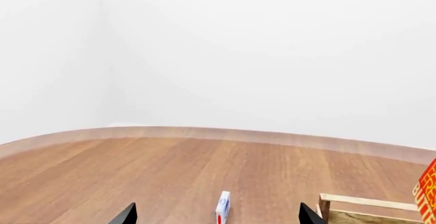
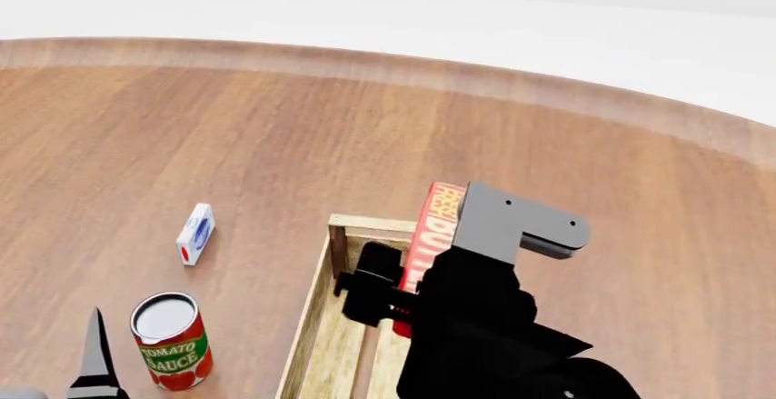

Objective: Pick up the butter and put it in the tray.

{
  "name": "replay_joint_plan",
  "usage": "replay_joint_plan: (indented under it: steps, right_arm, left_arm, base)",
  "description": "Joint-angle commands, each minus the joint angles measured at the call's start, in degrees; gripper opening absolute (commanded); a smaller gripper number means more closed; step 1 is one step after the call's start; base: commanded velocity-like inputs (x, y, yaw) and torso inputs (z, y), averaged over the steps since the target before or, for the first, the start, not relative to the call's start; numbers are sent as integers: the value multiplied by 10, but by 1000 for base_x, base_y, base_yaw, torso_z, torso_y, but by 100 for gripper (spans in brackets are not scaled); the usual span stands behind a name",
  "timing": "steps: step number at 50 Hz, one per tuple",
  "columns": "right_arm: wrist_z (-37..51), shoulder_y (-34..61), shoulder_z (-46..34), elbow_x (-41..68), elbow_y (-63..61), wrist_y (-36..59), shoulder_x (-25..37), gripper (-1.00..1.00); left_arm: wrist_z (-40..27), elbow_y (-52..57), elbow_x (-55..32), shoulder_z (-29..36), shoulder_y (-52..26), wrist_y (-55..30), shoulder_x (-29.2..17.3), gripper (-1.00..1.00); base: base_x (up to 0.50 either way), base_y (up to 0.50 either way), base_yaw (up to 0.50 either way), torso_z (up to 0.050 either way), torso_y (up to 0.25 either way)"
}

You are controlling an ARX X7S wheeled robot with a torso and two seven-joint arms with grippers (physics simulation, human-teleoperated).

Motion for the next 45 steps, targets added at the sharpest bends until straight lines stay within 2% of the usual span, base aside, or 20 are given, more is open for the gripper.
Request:
replay_joint_plan:
  steps: [1,13,34,45]
  right_arm:
    - [-35,7,12,-43,43,-19,-37,-100]
    - [-51,-7,-8,-65,77,-36,-68,-100]
    - [-21,-37,-39,-88,63,-32,-67,-100]
    - [-58,-41,-67,-111,85,-34,-85,-100]
  left_arm:
    - [20,-32,-4,-14,-3,25,9,100]
    - [19,-35,-5,-13,-4,27,8,100]
    - [16,-32,-7,-11,-4,27,5,100]
    - [16,-36,-9,-12,-3,32,4,100]
  base:
    - [0,0,0,0,0]
    - [0,0,0,1,2]
    - [0,0,0,0,1]
    - [0,0,0,0,1]
